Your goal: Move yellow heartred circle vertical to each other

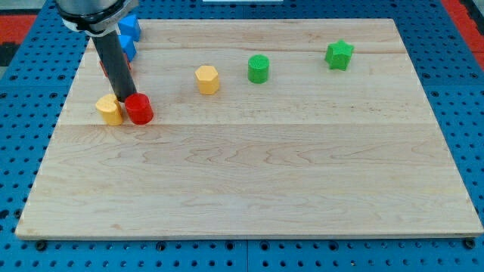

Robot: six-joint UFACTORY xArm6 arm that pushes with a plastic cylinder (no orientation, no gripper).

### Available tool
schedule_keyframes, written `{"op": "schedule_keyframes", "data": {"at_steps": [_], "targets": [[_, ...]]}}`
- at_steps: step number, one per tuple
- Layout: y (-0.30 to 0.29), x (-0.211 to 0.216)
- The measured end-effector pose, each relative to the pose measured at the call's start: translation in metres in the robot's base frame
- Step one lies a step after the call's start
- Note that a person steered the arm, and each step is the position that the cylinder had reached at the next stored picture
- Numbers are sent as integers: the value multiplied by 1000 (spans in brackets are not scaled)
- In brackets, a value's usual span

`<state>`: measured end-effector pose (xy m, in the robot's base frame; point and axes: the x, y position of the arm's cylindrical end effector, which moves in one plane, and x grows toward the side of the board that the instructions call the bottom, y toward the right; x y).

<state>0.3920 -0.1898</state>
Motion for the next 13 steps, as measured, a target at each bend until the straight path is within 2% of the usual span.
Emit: {"op": "schedule_keyframes", "data": {"at_steps": [2,3,4,5,6,7,8,9,10,11,12,13], "targets": [[18,51],[7,72],[-18,59],[-18,35],[-16,31],[45,27],[98,36],[105,84],[70,92],[72,86],[115,66],[91,62]]}}
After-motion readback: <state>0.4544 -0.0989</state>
